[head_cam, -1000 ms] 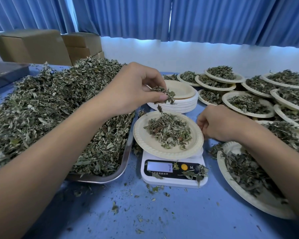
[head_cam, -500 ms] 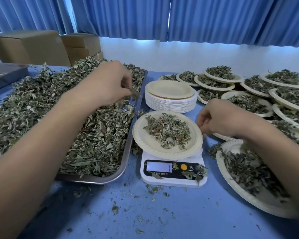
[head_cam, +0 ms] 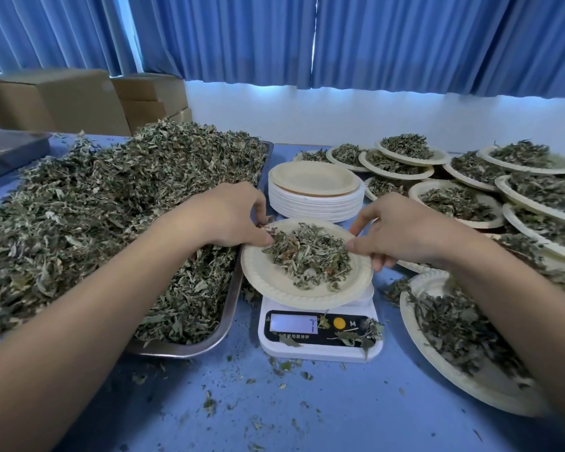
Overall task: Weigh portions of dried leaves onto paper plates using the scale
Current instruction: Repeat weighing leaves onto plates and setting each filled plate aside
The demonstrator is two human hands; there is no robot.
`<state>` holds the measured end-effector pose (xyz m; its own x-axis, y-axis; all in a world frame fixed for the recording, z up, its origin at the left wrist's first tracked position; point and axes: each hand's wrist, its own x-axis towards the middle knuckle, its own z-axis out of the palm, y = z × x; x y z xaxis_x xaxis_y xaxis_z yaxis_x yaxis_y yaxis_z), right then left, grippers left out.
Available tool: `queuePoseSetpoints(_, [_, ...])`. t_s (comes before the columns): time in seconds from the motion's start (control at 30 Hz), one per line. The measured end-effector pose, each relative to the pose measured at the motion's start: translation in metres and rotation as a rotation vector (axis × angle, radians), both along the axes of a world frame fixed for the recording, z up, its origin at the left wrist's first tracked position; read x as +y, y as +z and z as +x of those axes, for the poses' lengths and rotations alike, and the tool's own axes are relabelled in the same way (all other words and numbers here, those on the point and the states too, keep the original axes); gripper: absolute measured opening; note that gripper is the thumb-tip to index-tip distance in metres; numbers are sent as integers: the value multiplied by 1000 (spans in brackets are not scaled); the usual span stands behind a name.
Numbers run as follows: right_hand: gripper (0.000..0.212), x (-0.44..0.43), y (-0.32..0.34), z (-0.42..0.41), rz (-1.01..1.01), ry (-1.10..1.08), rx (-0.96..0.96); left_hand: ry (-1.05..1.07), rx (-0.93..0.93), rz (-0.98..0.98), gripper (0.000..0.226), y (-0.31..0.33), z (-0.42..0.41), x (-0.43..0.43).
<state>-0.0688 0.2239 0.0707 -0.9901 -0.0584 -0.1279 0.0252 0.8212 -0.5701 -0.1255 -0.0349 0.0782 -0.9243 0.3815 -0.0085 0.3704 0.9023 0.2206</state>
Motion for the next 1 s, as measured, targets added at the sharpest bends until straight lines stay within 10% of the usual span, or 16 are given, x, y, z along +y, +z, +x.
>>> queuePoseSetpoints(0.6, [11, 65, 41, 24, -240, -207, 130, 1, -282, 584, 26, 11, -3, 60])
queuePoseSetpoints(1.0, [9, 180, 57, 20, 10, -458, 351, -158, -214, 601, 31, 44, -47, 214])
